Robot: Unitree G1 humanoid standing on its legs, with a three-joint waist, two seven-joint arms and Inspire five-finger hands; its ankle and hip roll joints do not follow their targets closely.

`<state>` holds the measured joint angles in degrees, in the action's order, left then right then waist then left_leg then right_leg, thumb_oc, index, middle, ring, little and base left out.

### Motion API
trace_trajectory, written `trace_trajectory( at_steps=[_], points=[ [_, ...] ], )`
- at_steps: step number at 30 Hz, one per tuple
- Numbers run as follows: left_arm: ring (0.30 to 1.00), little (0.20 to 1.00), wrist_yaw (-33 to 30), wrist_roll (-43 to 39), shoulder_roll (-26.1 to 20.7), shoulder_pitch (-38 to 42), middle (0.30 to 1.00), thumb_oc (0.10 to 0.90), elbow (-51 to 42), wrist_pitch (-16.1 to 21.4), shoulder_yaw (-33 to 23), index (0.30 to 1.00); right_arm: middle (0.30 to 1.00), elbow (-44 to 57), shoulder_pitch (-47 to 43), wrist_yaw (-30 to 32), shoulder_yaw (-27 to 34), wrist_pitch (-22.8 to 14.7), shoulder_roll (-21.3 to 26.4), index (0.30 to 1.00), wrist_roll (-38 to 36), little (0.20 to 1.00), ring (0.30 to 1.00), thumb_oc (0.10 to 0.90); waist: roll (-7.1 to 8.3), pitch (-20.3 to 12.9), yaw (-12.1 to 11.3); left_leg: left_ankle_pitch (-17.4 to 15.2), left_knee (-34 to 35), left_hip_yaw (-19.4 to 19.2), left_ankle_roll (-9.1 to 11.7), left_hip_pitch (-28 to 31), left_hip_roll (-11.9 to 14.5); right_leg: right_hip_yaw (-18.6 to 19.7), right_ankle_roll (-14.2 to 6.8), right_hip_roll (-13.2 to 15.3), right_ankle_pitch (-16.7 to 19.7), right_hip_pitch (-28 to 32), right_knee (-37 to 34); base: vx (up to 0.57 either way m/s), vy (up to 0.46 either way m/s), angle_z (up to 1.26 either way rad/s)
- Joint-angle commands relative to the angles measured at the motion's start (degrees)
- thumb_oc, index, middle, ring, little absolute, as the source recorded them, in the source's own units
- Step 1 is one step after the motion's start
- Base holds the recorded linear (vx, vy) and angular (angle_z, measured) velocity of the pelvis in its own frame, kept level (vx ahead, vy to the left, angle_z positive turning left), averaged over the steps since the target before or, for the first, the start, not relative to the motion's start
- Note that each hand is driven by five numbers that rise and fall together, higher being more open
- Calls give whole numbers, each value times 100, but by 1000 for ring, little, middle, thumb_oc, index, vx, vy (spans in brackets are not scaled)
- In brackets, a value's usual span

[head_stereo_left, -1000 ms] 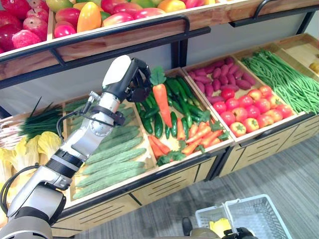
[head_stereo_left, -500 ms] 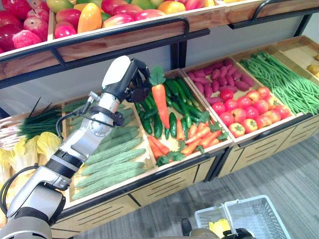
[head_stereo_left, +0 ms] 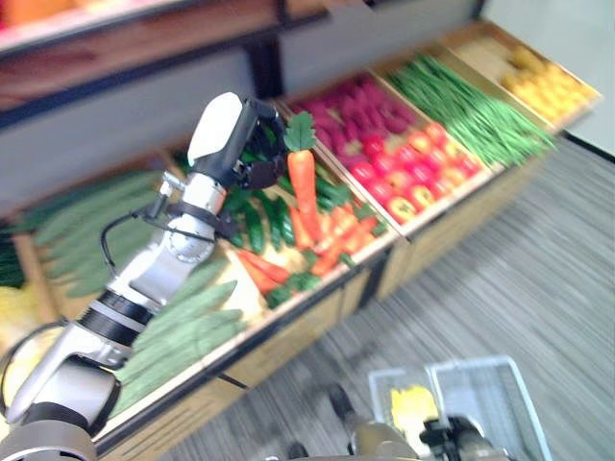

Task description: Get the vegetables into the basket

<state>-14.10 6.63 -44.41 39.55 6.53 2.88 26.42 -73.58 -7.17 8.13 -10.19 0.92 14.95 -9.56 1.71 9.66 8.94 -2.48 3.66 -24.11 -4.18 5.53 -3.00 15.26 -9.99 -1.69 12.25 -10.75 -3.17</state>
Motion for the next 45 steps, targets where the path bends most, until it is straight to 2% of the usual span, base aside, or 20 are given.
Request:
trace_trajectory(
  at_steps=[1, 3, 6, 7, 10, 13, 17, 22, 25, 26, 27, 28, 29, 30, 31, 33, 34, 36, 39, 45],
  points=[
    [300, 300, -38, -164, -77, 366, 300, 400, -464, 442, -323, 300, 300, -124, 256, 80, -108, -80, 166, 300, -74, 300, 300, 400, -215, -187, -91, -499, -800, 100, 353, -452, 416, -1224, -105, 839, -743, 209, 517, -91, -32, -112],
    [300, 300, 51, -187, -83, 217, 300, 400, -593, 450, -351, 300, 300, -136, 290, 68, -69, -81, 142, 300, -36, 300, 300, 400, -298, -211, -147, -605, -796, 11, 375, -411, 512, -1611, -75, 1106, -1034, 523, 694, -4, 10, -108],
    [300, 300, 145, -190, -33, 70, 300, 400, -760, 438, -405, 300, 300, -154, 369, 39, 0, -53, 145, 300, 27, 300, 300, 400, -314, -253, -189, -627, -819, -180, 399, -445, 596, -1980, -46, 1396, -1084, 853, 681, -73, -48, -53],
    [300, 300, 226, -138, -36, -83, 300, 400, -911, 413, -495, 300, 300, -186, 422, 10, 86, -13, 126, 300, 107, 300, 300, 400, -286, -360, -278, -605, -878, -429, 447, -503, 684, -2351, -98, 1660, -1018, 1152, 583, -45, -108, -86],
    [300, 300, 320, -58, -106, -408, 300, 400, -1075, 413, -725, 300, 300, -141, 456, -35, 156, 5, 90, 300, 243, 300, 300, 400, -91, -560, -435, -564, -989, -862, 552, -571, 796, -2899, -306, 1791, -674, 1388, 8, -30, -147, -90],
    [300, 300, 347, -40, -134, -512, 300, 400, -1157, 453, -833, 300, 300, -86, 436, -62, 105, 6, 82, 300, 303, 300, 300, 400, -31, -563, -398, -512, -1053, -1058, 657, -496, 923, -2839, -293, 1613, -805, 1220, -144, 5, -172, -140],
    [300, 300, 418, -146, 82, -392, 300, 400, -1120, 488, -730, 300, 300, -17, 554, -74, 162, -9, 213, 300, 213, 300, 300, 400, -32, -426, -171, -440, -1160, -926, 778, -237, 1071, -2657, -74, 1331, -1049, 1415, -93, 35, -253, -46],
    [300, 300, 535, -187, 316, -324, 300, 400, -1027, 466, -597, 300, 300, -74, 843, -14, 605, -17, 580, 300, -128, 300, 300, 400, -133, -502, 128, 91, -573, -805, 1021, 140, 1211, -2528, 143, 921, -1370, 1704, -100, 4, -219, 2],
    [300, 300, 605, -254, 448, -266, 300, 400, -926, 471, -502, 300, 300, -123, 977, 28, 815, -52, 761, 300, -287, 300, 300, 400, -128, -486, 231, 264, -590, -713, 1148, 102, 1370, -2446, 278, 739, -1547, 1744, -26, -46, -240, 11],
    [300, 300, 614, -266, 444, -275, 300, 400, -888, 465, -508, 300, 300, -115, 973, 39, 845, -64, 811, 300, -333, 300, 300, 400, -112, -461, 246, 263, -744, -648, 1203, 62, 1461, -2372, 346, 675, -1601, 1737, 29, -41, -342, 4],
    [300, 300, 623, -375, 441, -335, 300, 400, -802, 461, -530, 300, 300, -97, 933, 56, 831, -103, 913, 300, -380, 300, 300, 400, -51, -351, 167, 471, -1495, -119, 1343, -159, 1660, -2094, 532, 500, -1722, 1678, 273, -149, -396, -8],
    [300, 300, 583, -415, 418, -424, 300, 400, -770, 452, -576, 300, 300, -63, 820, 80, 757, -141, 993, 300, -390, 300, 300, 400, 38, -234, 4, 880, -2043, 568, 1267, -500, 1656, -1931, 684, 411, -1618, 1526, 446, -157, -348, -59],
    [300, 300, 537, -438, 335, -630, 300, 400, -830, 469, -703, 300, 300, -15, 715, 79, 669, -167, 1027, 300, -388, 300, 300, 400, 106, -223, -159, 882, -2280, 1254, 1153, -673, 1437, -1701, 699, 397, -1553, 1374, 511, -67, -256, -172],
    [300, 300, 511, -373, 224, -991, 300, 400, -896, 444, -950, 300, 300, 15, 556, 44, 483, -180, 1077, 300, -323, 300, 300, 400, 151, -177, -519, 433, -2522, 2264, 937, -896, 752, -1234, 693, 341, -1502, 1405, 495, 96, -149, -212],
    [300, 300, 490, -381, 200, -1124, 300, 400, -931, 440, -1009, 300, 300, 7, 531, 19, 404, -175, 1095, 300, -302, 300, 300, 400, 146, -165, -614, 314, -2350, 2529, 866, -923, 519, -1045, 692, 289, -1461, 1425, 468, 160, -104, -203],
    [300, 300, 453, -400, 261, -1246, 300, 400, -922, 435, -1042, 300, 300, 23, 521, -3, 323, -184, 1107, 300, -274, 300, 300, 400, 84, -161, -672, 185, -1562, 2640, 825, -871, 421, -878, 675, 227, -1488, 1486, 451, 115, 10, -197],
    [300, 300, 426, -375, 294, -1291, 300, 400, -954, 440, -1028, 300, 300, 72, 510, -5, 292, -196, 1122, 300, -291, 300, 300, 400, 38, -133, -732, 312, -1155, 2703, 820, -988, 292, -830, 660, 181, -1487, 1543, 388, 95, 28, -163],
    [300, 300, 403, -333, 266, -1332, 300, 400, -970, 421, -1009, 300, 300, 122, 467, 14, 258, -228, 1154, 300, -320, 300, 300, 400, -32, -31, -861, 403, -946, 2971, 789, -1091, 44, -672, 642, 88, -1505, 1608, 441, 74, 37, -48],
    [300, 300, 485, -356, 282, -1272, 300, 400, -1023, 420, -884, 300, 300, 297, 441, -9, 251, -279, 1187, 300, -451, 300, 300, 400, -147, -124, -811, 464, -401, 2937, 700, -730, 104, -650, 649, 95, -1597, 1684, 312, 101, 93, -65],
    [300, 300, 528, -421, 306, -1245, 300, 400, -1030, 423, -793, 300, 300, 694, 310, 16, 257, -344, 1282, 300, -547, 300, 300, 400, -182, -164, -718, 550, 57, 2871, 653, -465, 118, -764, 591, 245, -1621, 1646, 233, 73, 101, -4]
  ],
)
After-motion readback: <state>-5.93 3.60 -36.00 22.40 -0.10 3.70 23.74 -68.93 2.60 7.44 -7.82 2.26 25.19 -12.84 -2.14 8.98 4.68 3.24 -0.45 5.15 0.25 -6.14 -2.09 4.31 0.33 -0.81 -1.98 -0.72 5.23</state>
